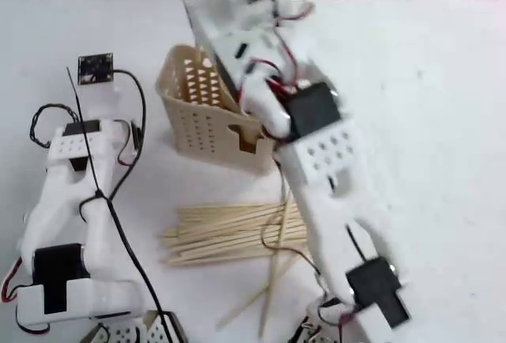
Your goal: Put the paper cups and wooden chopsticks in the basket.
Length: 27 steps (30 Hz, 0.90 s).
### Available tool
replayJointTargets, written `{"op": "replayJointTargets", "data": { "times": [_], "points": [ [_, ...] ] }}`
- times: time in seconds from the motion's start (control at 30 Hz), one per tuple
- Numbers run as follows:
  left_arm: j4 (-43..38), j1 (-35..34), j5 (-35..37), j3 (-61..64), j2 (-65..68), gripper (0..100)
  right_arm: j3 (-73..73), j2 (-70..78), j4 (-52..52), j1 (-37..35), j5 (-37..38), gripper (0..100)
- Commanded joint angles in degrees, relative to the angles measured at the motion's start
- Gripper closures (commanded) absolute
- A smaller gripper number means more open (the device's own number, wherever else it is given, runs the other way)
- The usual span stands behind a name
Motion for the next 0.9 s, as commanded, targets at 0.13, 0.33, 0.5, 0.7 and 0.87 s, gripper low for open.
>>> {"op": "replayJointTargets", "data": {
  "times": [0.13, 0.33, 0.5, 0.7, 0.87],
  "points": [
    [-0.9, 0.4, 0.4, 0.0, -0.3, 87, 2.2, 0.1, 0.0, -1.1, -0.4, 98.1],
    [-0.9, 0.4, 0.4, 0.0, -0.3, 87, 15.4, -5.4, -4.4, -1.8, 0.0, 98.1],
    [-0.9, 0.4, 0.4, 0.0, -0.3, 87, 21.5, -12.0, -4.8, -2.2, 0.0, 89.9],
    [-0.9, 0.4, 0.4, 0.0, -0.3, 87, 23.6, -19.1, 7.9, -2.2, 0.1, 77.6],
    [-0.9, 0.4, 0.4, 0.0, -0.3, 87, 23.6, -24.8, 21.5, -1.8, 0.0, 77.6]
  ]
}}
